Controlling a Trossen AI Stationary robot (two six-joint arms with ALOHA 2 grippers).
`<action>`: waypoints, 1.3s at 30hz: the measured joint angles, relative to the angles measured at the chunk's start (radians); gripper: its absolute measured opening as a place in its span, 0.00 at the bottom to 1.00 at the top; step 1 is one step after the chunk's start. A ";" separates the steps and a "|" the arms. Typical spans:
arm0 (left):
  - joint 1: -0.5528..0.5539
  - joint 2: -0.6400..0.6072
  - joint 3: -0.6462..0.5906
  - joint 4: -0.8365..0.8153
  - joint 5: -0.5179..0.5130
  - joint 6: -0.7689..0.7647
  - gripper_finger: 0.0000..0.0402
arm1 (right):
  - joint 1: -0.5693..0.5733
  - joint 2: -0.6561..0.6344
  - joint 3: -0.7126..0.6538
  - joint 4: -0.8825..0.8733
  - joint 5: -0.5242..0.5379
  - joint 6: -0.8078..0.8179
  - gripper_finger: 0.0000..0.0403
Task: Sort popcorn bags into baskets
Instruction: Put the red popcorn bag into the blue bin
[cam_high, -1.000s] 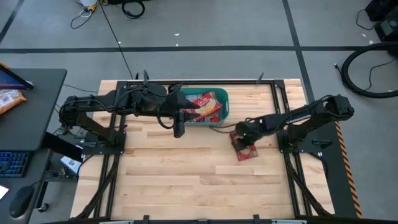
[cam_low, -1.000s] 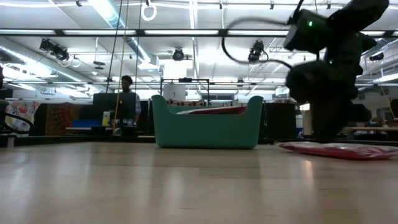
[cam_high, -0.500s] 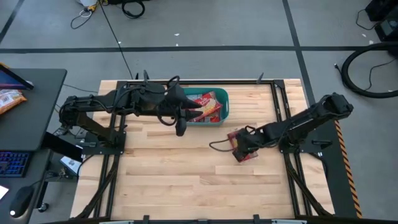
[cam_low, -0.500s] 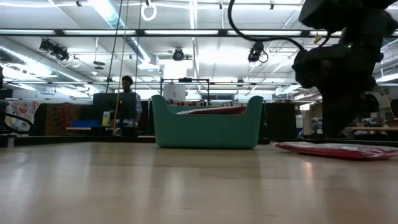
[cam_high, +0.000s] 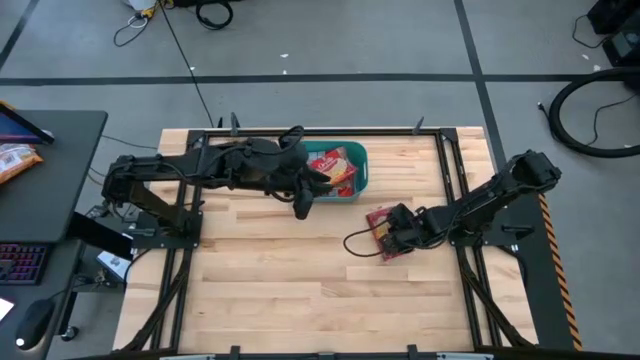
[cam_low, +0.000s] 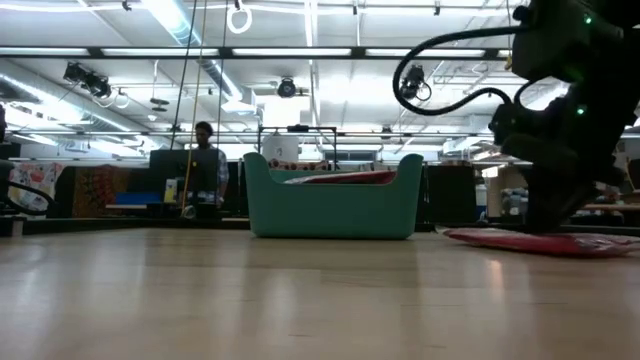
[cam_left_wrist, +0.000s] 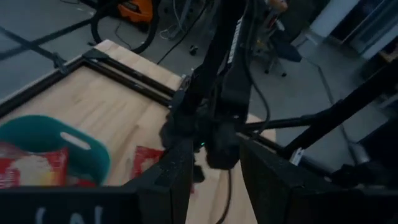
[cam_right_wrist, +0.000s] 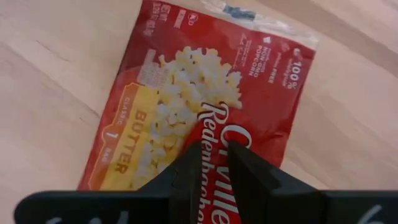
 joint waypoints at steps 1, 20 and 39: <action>0.000 0.006 0.001 0.007 0.010 -0.009 0.35 | 0.002 0.008 -0.001 0.013 -0.014 -0.001 0.21; -0.122 0.141 0.001 -0.344 0.116 0.078 0.35 | 0.106 0.063 0.055 0.571 -0.291 -0.331 0.18; -0.216 0.322 -0.001 -0.374 0.177 0.159 0.35 | 0.297 0.018 0.111 0.292 -0.229 -0.278 0.13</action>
